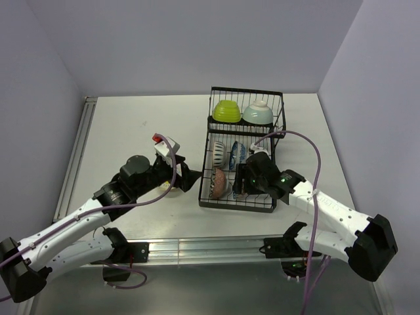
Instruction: Load the bowls into the dish rack
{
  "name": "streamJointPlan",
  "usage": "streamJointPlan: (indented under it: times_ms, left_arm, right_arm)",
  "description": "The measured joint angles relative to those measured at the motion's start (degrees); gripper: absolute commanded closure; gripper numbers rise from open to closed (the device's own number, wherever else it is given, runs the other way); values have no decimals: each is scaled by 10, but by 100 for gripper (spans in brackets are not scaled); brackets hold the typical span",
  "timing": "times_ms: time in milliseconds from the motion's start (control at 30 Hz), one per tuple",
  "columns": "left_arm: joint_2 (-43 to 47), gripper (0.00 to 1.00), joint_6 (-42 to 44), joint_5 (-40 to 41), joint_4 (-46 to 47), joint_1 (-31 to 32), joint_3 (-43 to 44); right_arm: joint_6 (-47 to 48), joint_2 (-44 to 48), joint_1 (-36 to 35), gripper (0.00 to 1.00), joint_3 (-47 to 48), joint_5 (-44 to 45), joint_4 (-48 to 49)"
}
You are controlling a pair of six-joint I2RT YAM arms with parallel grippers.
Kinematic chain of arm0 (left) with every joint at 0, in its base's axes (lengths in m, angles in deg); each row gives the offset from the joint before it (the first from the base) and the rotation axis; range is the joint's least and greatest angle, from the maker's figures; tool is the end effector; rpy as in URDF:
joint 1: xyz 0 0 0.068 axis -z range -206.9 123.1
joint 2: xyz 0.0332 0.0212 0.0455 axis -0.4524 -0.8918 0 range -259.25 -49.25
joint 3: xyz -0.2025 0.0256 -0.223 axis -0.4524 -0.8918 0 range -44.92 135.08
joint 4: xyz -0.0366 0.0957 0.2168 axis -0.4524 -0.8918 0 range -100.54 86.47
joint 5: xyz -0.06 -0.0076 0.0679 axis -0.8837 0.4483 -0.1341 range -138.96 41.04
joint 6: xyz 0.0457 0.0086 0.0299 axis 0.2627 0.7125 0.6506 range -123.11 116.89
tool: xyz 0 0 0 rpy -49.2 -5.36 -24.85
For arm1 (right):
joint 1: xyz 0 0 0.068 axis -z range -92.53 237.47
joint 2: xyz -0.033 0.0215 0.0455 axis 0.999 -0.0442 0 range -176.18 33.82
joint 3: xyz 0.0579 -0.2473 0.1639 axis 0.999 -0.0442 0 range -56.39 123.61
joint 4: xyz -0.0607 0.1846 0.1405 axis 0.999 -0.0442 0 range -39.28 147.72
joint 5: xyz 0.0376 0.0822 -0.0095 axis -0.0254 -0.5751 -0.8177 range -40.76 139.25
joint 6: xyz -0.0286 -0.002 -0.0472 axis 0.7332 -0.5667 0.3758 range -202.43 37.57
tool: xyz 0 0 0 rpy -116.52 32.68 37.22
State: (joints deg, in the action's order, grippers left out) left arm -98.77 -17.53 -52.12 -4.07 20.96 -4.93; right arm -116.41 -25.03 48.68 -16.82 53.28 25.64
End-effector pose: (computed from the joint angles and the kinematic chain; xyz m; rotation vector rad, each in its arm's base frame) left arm 0.1108 -0.1255 0.3403 0.5644 1.7330 -0.8327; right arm 0.1314 0.1023 0.2618 -0.0748 2.5202 0.4529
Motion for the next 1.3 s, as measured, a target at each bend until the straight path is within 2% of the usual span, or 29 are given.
streamJointPlan:
  times_ms: [67,100,200,600,1100,1300]
  left_arm:
    - [9,5,2,0,-5,-4,0]
    - [13,5,2,0,-9,-6,0]
    - [22,4,3,0,-20,-14,0]
    - [38,3,45,-18,-70,-58,-1]
    - [28,3,255,-103,-163,-90,-16]
    - [-51,3,347,-104,-204,-105,-24]
  right_arm:
    - [1,-2,-2,21,4,3,-4]
    - [3,-5,-4,12,7,5,-6]
    - [6,-7,-6,0,14,10,-10]
    - [17,-3,-8,0,29,11,-25]
    - [69,137,-8,0,11,-23,-16]
    - [136,186,-8,0,15,-56,-7]
